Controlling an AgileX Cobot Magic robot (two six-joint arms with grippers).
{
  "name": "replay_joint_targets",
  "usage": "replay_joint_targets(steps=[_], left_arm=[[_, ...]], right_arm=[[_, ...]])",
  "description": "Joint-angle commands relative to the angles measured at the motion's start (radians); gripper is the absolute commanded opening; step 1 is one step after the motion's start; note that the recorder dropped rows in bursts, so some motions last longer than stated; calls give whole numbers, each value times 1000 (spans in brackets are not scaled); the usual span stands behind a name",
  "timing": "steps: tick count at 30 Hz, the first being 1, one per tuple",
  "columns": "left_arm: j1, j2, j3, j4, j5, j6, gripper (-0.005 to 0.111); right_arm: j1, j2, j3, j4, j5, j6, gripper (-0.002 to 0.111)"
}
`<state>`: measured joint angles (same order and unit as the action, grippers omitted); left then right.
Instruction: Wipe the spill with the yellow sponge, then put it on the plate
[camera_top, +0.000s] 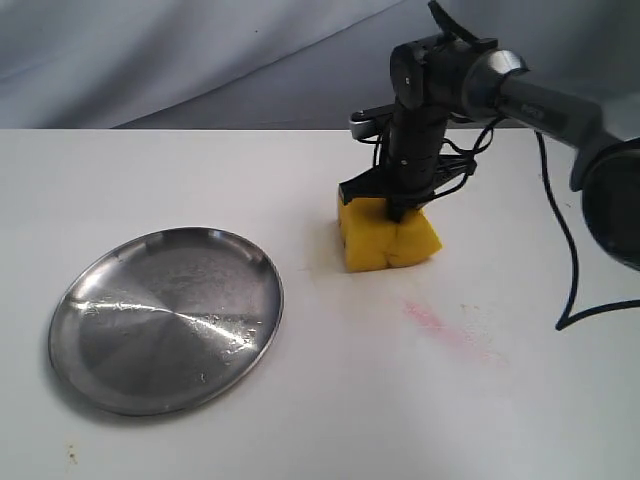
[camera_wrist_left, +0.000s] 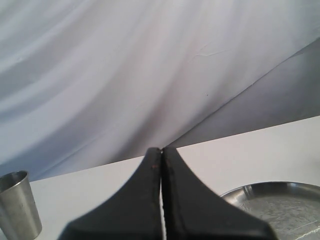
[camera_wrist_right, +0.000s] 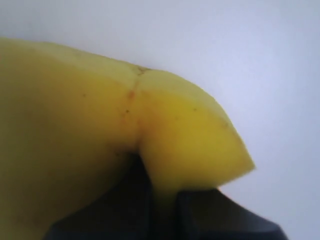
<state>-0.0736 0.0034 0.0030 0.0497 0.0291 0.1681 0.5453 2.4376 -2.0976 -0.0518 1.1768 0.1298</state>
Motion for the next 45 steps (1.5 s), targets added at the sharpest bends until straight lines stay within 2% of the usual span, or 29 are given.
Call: replay_joint_targets(steps=[1,5,9,13,19,24,27,35,45], left_arm=[[4,-3,-3,-7,-6,-9,0],[4,-3,-3,-7,-6,-9,0],[4,-3,-3,-7,-6,-9,0],[4,-3,-3,-7,-6,-9,0],[4,-3,-3,-7,-6,-9,0],[4,-3,-3,-7,-6,-9,0],[4,-3,-3,-7,-6,-9,0],[4,-3,-3,-7,-6,-9,0],[4,-3,-3,-7,-6,-9,0]], right_arm=[[52,59,-104,108,18,-38,0],[100,59,-114,105,42,-95,0],[125,59,-109,23,44,-103,0],[134,8,-18,3,44,-100,0],[134,-108,299,-57,44,-100,0],[121,-258,574,-209,2,-32,0],[85,-318,643,-280,-11,22,0],[-35,-280,534,-227,0,82,0],[-26,-47,88,-26,44,55,0]])
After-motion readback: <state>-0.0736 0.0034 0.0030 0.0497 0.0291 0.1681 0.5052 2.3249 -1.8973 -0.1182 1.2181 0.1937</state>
